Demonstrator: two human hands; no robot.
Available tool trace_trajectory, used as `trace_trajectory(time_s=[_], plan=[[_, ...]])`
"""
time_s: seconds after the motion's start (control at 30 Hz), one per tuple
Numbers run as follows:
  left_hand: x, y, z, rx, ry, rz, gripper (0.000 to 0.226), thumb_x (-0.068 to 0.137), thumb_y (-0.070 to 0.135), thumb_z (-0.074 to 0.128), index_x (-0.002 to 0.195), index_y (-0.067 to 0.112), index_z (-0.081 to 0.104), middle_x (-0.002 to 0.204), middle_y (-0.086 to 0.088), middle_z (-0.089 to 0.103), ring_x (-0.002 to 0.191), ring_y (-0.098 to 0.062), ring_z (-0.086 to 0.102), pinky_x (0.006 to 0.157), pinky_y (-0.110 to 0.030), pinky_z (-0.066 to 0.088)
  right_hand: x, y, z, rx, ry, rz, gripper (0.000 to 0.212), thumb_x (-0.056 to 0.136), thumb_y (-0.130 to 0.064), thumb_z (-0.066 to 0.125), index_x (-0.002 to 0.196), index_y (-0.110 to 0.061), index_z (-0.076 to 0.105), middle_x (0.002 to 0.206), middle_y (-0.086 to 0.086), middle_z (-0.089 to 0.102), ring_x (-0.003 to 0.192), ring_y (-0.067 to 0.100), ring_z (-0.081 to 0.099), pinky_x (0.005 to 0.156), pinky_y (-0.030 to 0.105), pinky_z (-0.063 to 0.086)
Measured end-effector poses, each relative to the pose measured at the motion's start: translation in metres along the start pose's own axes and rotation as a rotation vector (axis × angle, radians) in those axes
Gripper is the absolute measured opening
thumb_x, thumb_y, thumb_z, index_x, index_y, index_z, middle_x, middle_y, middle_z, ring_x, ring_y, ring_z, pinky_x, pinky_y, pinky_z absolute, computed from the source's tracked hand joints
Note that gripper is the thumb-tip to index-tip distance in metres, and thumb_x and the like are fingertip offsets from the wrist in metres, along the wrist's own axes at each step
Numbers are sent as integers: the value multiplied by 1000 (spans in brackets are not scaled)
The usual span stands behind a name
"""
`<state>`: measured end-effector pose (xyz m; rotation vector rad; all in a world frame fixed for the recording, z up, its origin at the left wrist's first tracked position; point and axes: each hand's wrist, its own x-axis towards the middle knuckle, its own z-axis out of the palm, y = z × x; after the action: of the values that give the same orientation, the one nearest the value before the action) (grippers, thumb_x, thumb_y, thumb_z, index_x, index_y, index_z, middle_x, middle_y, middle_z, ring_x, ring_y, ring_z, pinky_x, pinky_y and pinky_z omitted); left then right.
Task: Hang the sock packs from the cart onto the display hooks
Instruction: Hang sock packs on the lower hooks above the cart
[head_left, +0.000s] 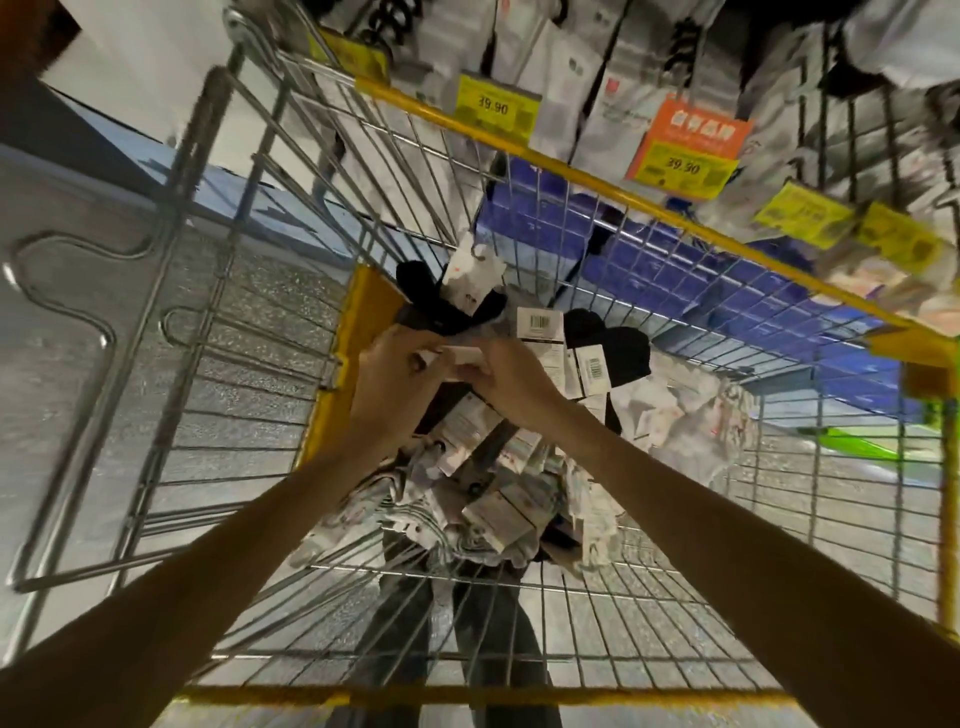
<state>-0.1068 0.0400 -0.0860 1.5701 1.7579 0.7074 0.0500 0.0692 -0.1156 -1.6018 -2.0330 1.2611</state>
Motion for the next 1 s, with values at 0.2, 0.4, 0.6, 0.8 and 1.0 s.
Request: trace_trajectory(time_s=[0.2,0.4,0.6,0.8,1.0], plan=[[-7,44,-9,-674,-219,-297,66,86,40,70,143,21,42,110,8,70,98,-4,69,75,-22,58,-51,-31,-34,717,-4,195,26,86,-4,70,111,0,67,104,17,72,95,26,70,78,36,56],[-21,36,-19,-774,-815,-727,41,79,26,75,117,12,67,111,-10,73,99,-25,71,85,-37,56,-47,-29,-36,921,58,434,16,94,-25,64,105,-16,70,103,6,75,95,21,72,80,35,60],[-31,-8,-5,-792,-393,-818,33,82,12,73,114,14,65,101,-3,75,100,-23,70,68,-28,59,-38,15,-2,314,244,488,34,98,-33,55,122,-9,57,108,10,63,102,26,62,83,35,49],[-35,-21,3,-735,-224,-687,64,88,-4,66,136,29,37,128,1,56,119,-17,54,74,-17,50,-21,64,23,-168,135,622,104,73,-54,75,150,-21,14,147,21,25,132,45,25,105,54,29],[-34,-24,13,-691,-181,-524,105,85,-15,61,153,42,3,124,19,42,123,-12,41,64,-14,55,-4,60,29,-330,81,632,103,82,-39,73,154,-23,1,151,29,12,138,49,15,105,60,30]])
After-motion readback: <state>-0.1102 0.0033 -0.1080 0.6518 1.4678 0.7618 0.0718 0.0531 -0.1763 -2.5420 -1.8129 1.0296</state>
